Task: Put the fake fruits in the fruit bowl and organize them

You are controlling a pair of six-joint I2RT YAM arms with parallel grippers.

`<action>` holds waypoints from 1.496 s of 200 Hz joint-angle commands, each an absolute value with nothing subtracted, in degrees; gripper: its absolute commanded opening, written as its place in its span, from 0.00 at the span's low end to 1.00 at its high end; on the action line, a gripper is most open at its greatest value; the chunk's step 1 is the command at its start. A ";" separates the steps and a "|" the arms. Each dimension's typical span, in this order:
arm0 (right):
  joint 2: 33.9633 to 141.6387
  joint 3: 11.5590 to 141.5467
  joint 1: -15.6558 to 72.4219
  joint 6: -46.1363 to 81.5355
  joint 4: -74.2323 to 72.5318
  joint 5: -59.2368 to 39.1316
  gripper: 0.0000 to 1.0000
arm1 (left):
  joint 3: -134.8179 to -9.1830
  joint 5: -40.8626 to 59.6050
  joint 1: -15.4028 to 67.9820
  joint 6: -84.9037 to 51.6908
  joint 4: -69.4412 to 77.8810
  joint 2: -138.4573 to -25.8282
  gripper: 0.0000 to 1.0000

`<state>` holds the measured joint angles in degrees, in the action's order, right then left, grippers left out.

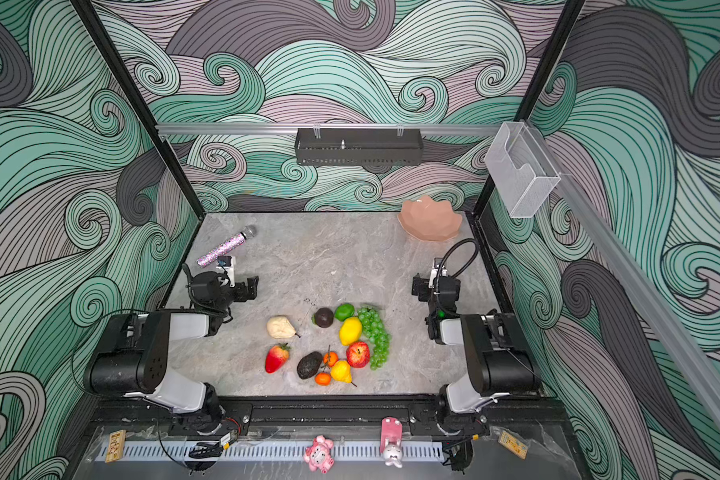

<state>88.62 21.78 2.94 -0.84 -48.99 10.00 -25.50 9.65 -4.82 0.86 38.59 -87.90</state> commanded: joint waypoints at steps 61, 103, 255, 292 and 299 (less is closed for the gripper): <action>88.11 22.59 2.90 -0.79 -49.74 9.38 0.99 | -25.84 10.81 -5.49 1.36 39.47 -86.97 0.99; 88.19 22.76 2.90 -0.70 -49.54 9.32 0.99 | -25.84 11.05 -5.50 1.40 39.50 -86.97 0.99; 87.96 22.73 2.55 -1.08 -49.57 7.23 0.99 | -22.62 17.18 -9.84 -1.11 44.33 -84.46 0.99; 78.36 25.49 2.93 -2.37 -37.05 4.39 0.99 | -18.28 11.48 -9.07 -3.42 42.14 -73.48 0.99; 75.85 25.80 3.26 -2.94 -34.84 3.67 0.99 | -18.43 9.49 -8.51 -3.77 39.81 -71.00 0.99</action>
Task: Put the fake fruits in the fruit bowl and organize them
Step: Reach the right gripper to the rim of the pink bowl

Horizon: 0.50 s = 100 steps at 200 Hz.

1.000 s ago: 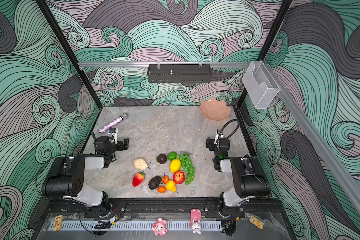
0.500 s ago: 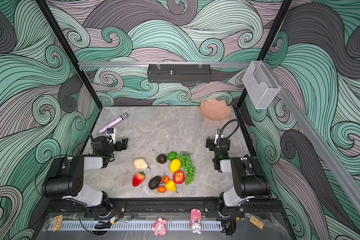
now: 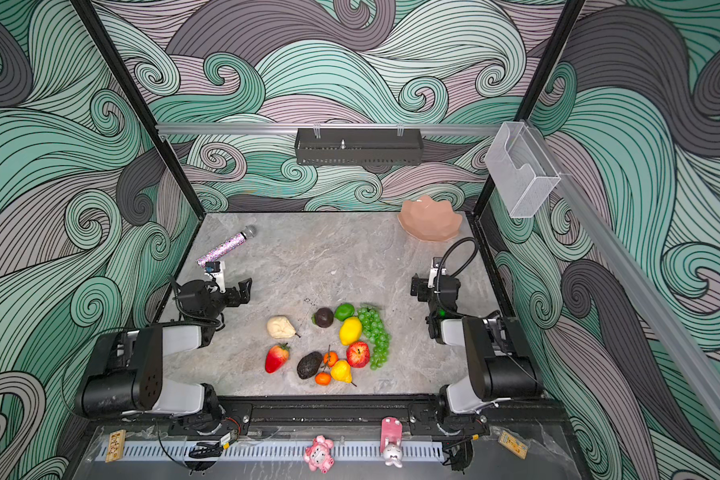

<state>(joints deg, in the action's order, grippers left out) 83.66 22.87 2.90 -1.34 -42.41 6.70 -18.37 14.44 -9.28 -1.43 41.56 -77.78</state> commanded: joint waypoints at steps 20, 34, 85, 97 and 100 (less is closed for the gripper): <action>69.94 26.38 4.66 -2.02 -31.81 2.38 0.99 | -20.67 4.82 -6.04 -6.34 32.22 -64.57 0.99; 67.54 27.84 6.02 -0.87 -29.42 0.34 0.99 | -23.16 4.60 -4.44 -12.26 28.71 -61.74 0.99; 64.76 38.65 8.61 19.94 -19.34 -4.71 0.99 | -40.16 9.28 -3.87 -34.88 1.98 -58.77 0.99; 65.70 43.20 8.60 22.42 -15.05 -7.77 0.99 | -41.74 10.41 -3.88 -35.19 -2.10 -57.60 0.99; 65.96 44.10 8.61 22.83 -14.37 -8.41 0.99 | -41.89 10.67 -3.99 -35.16 -2.78 -57.18 0.99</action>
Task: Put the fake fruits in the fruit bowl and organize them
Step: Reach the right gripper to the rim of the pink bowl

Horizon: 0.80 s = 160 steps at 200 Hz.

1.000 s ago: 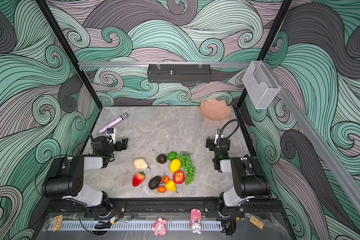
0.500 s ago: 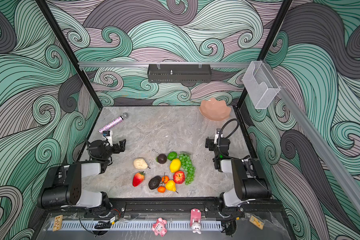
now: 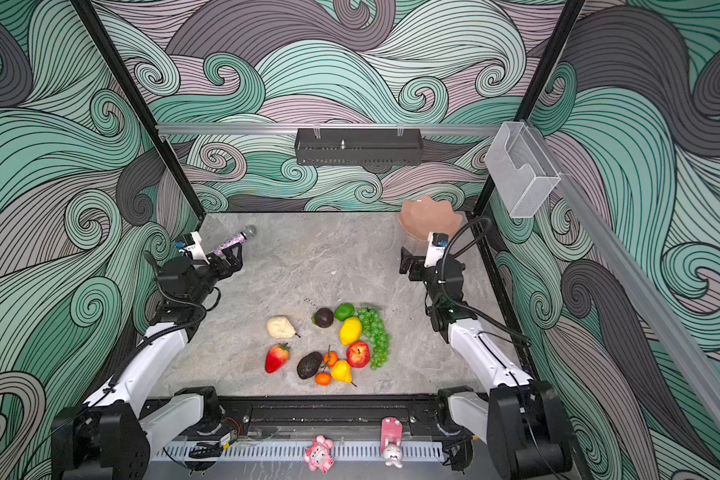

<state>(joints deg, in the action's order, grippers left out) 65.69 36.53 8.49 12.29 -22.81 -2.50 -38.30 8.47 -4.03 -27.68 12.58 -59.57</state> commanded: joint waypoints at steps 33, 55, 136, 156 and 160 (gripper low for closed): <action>67.05 49.43 5.63 45.52 1.44 -2.53 0.99 | -44.08 7.61 -4.44 -42.32 -14.61 -52.44 0.99; 68.96 46.91 3.08 47.54 -5.99 -9.37 0.99 | -47.36 7.82 -4.24 -43.36 -26.00 -52.29 0.99; 85.59 56.81 0.44 48.35 0.84 3.36 0.96 | -59.61 6.72 -1.33 -26.30 -48.49 -56.87 0.99; 90.57 59.62 -0.08 50.88 0.17 6.19 0.93 | -58.24 3.06 2.07 -25.23 -48.98 -56.87 0.99; 91.83 60.06 -0.15 51.24 -0.41 6.26 0.92 | -57.75 2.92 2.56 -25.18 -48.74 -56.87 0.99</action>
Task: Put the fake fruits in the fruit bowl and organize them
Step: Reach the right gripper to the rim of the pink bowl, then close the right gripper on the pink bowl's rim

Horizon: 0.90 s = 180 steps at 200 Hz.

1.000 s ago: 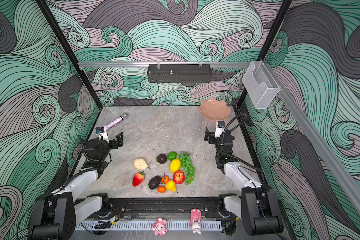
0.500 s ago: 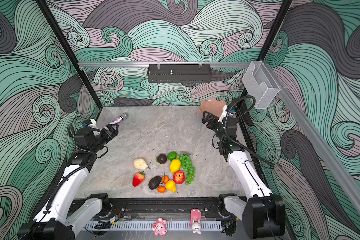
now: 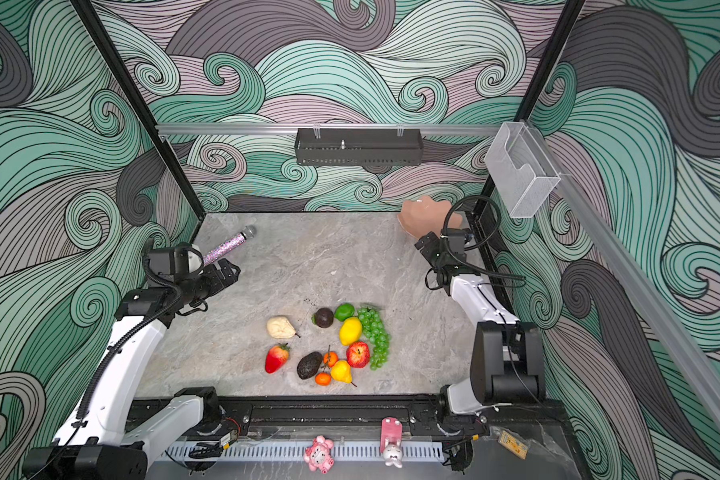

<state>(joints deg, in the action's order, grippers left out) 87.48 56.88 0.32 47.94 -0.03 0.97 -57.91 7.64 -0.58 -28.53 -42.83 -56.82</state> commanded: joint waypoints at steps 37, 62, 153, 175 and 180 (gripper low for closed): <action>101.95 67.65 -0.18 54.06 0.18 8.93 0.87 | -58.80 0.39 6.24 -25.49 -50.62 -56.87 0.99; 107.44 72.16 -0.26 55.18 0.42 11.46 0.80 | -58.97 -1.27 8.35 -25.39 -51.22 -57.02 0.99; 121.54 85.88 -1.12 60.94 5.85 16.72 0.57 | -59.25 -3.85 10.99 -25.31 -51.59 -57.39 0.99; 122.82 87.34 -1.07 61.06 7.00 17.12 0.50 | -59.33 -3.95 10.99 -25.27 -51.58 -57.39 0.99; 123.08 87.69 -1.12 61.25 7.53 17.27 0.49 | -59.33 -4.00 10.99 -25.31 -51.58 -57.47 0.99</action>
<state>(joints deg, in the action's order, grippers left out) 122.02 85.73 -0.89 59.42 4.25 15.00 -57.39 -2.59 10.57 -25.98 -50.17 -56.93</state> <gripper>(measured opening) 0.509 0.987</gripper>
